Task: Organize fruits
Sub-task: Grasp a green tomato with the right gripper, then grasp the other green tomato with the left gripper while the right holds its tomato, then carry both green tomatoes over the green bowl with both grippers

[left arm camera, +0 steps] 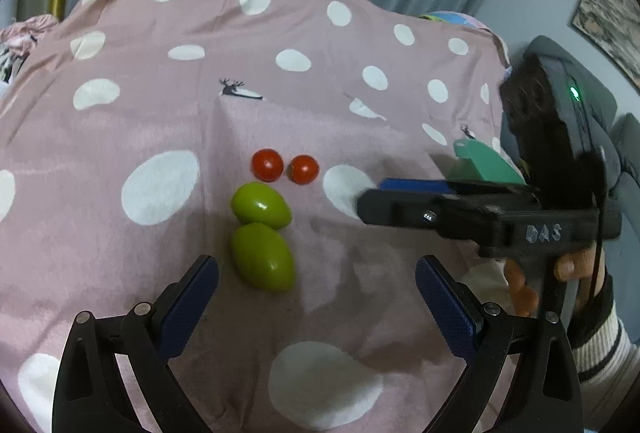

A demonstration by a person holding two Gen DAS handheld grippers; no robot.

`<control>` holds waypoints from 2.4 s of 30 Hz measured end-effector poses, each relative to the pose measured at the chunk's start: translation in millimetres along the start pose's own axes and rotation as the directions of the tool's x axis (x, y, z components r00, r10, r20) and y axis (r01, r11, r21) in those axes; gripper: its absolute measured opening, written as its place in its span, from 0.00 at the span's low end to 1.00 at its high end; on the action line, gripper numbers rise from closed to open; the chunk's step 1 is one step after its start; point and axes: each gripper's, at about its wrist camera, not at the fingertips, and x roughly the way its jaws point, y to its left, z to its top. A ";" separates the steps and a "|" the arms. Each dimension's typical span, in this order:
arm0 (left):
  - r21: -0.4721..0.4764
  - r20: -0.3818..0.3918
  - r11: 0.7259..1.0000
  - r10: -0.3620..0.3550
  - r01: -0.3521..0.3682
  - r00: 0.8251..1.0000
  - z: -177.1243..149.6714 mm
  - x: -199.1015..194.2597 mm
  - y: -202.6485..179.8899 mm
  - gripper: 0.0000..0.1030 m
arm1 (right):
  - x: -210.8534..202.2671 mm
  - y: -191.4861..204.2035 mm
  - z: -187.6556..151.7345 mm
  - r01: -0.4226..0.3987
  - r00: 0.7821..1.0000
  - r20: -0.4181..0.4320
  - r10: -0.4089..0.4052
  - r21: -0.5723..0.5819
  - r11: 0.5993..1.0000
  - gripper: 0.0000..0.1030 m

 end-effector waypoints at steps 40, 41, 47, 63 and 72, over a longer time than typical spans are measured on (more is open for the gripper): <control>0.198 -0.181 0.952 0.269 -0.233 0.946 9.5 62.2 -5.0 0.40 | 18.1 -14.4 10.4 0.013 0.998 -0.067 -0.012 0.010 1.000 0.33; 0.203 -0.181 0.948 0.284 -0.247 0.942 9.1 63.7 -5.8 0.39 | 9.4 -16.1 6.8 0.001 0.999 -0.044 0.000 0.017 1.000 0.33; 0.207 -0.189 0.941 0.307 -0.267 0.933 12.8 73.4 -7.2 0.37 | -14.7 -25.1 -10.3 -0.038 0.999 0.011 0.038 0.047 0.998 0.33; 0.242 -0.122 0.922 0.339 -0.304 0.933 13.7 54.1 -41.2 0.36 | -65.6 -35.6 -64.9 -0.084 0.992 0.103 0.075 0.078 0.993 0.33; 0.262 -0.076 0.923 0.310 -0.281 0.948 15.7 34.7 -73.1 0.36 | -92.0 -40.9 -82.6 -0.131 0.975 0.191 0.110 0.098 0.986 0.33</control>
